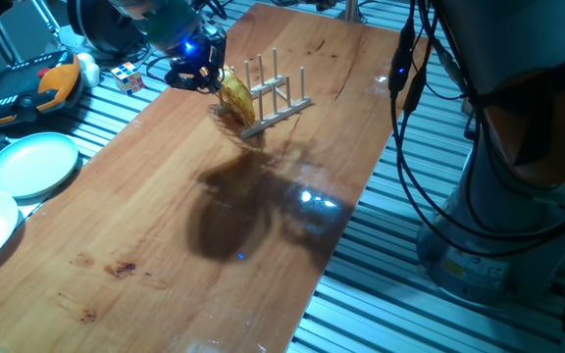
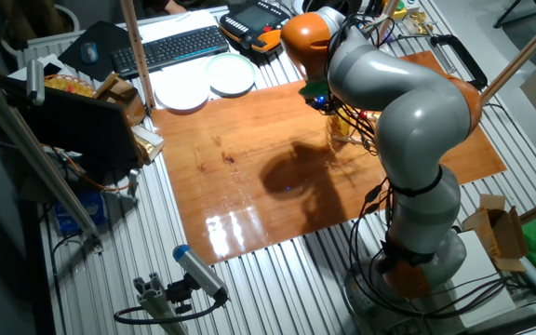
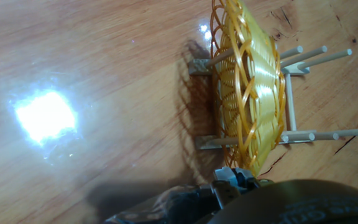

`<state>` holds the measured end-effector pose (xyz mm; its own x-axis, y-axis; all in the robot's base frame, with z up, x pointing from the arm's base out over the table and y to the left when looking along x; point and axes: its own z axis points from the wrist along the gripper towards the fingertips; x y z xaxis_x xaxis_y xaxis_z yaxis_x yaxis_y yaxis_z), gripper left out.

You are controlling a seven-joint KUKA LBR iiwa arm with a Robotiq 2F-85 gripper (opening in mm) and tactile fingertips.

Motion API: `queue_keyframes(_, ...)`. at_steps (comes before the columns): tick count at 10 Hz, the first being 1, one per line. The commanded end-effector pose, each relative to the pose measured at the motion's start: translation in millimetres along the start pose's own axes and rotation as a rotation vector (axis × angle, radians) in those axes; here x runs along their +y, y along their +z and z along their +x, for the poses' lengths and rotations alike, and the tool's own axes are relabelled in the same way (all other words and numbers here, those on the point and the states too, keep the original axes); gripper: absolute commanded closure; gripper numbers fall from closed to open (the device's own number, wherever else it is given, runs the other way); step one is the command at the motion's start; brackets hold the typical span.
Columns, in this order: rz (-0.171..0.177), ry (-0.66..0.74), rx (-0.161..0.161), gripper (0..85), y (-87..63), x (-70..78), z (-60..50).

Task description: Take the dish off the dish rack

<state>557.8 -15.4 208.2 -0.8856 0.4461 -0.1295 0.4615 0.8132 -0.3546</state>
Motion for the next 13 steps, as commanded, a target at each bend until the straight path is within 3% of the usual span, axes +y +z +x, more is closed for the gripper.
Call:
queue_keyframes(1, -0.001, 0.000, -0.002, 84.3, -0.1, 0.0, 0.1)
queue_keyframes(4, -0.005, 0.000, -0.003, 84.3, -0.1, 0.0, 0.1)
queue_keyframes(6, 0.013, 0.009, -0.008, 84.3, -0.1, 0.0, 0.1)
queue_keyframes(7, 0.004, 0.011, -0.009, 84.3, -0.1, 0.0, 0.1)
queue_keyframes(9, -0.050, 0.019, 0.020, 84.3, -0.1, 0.0, 0.1)
queue_keyframes(11, -0.036, 0.025, -0.002, 84.3, -0.1, 0.0, 0.1)
queue_keyframes(13, -0.019, 0.065, 0.014, 84.3, -0.1, 0.0, 0.1)
